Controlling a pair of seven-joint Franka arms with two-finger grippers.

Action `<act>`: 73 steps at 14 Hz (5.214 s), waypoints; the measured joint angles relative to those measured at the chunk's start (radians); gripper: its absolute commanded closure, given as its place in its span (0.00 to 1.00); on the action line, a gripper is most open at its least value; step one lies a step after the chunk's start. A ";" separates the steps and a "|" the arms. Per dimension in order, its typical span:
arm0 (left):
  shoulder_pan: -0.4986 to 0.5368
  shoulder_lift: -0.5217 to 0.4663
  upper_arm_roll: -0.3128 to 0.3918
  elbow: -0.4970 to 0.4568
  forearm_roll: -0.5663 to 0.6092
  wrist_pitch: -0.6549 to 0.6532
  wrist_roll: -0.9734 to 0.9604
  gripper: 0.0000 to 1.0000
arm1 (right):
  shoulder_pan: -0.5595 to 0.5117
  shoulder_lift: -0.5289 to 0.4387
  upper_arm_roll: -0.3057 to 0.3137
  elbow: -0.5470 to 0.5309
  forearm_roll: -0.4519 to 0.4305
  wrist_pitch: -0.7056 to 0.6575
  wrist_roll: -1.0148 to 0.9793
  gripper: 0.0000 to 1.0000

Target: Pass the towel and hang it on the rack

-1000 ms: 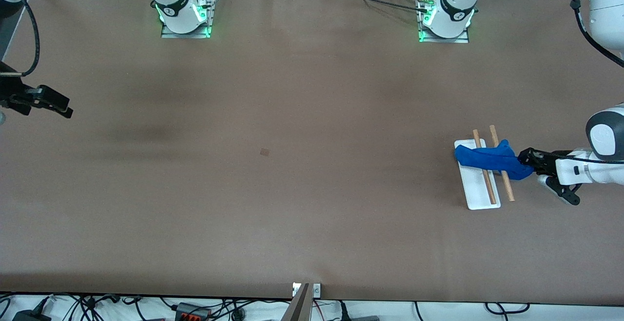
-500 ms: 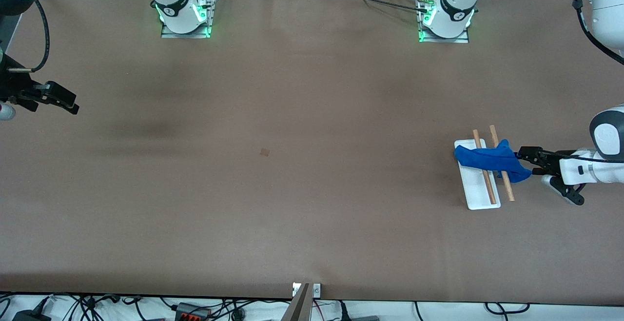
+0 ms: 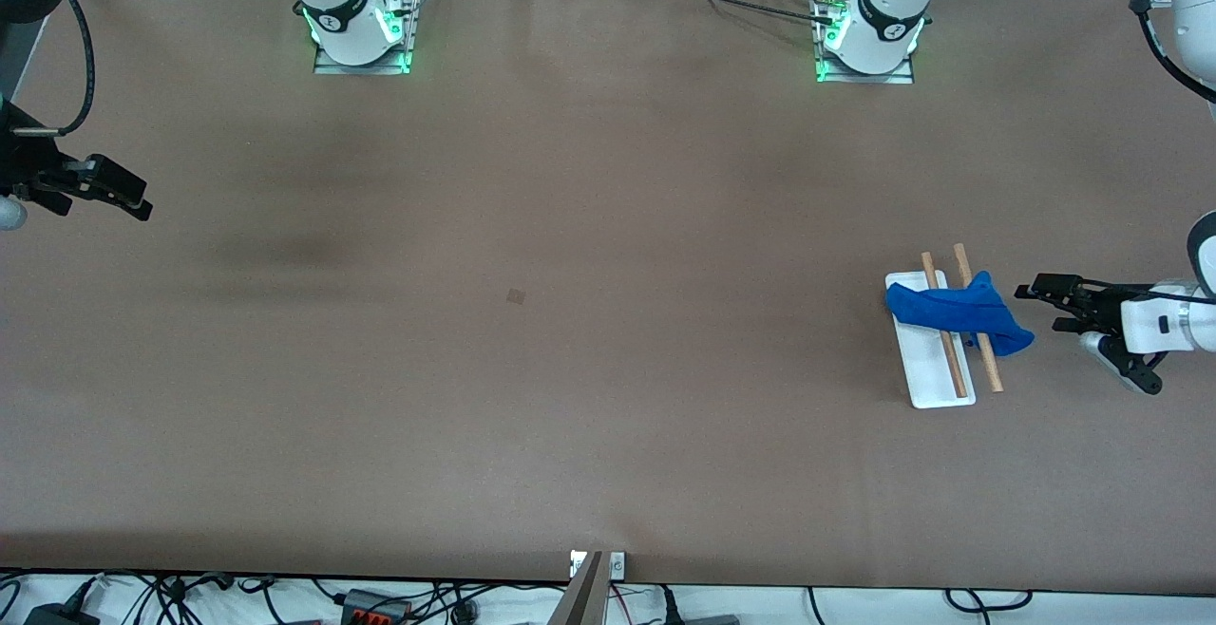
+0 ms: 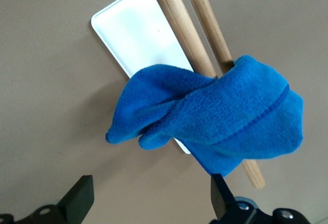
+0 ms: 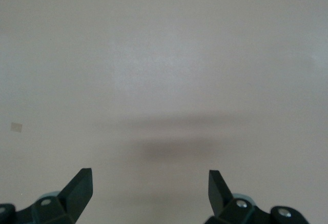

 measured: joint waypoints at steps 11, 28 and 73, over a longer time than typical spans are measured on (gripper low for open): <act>0.000 -0.020 -0.009 0.280 0.000 -0.400 0.002 0.00 | 0.000 -0.015 0.000 0.002 0.000 -0.013 0.000 0.00; -0.075 -0.051 -0.010 0.517 0.000 -0.647 -0.176 0.00 | 0.002 -0.016 0.023 0.000 0.000 -0.060 -0.010 0.00; -0.214 -0.717 -0.040 -0.250 0.222 -0.178 -1.035 0.00 | 0.002 -0.027 0.023 -0.002 0.000 -0.079 -0.046 0.00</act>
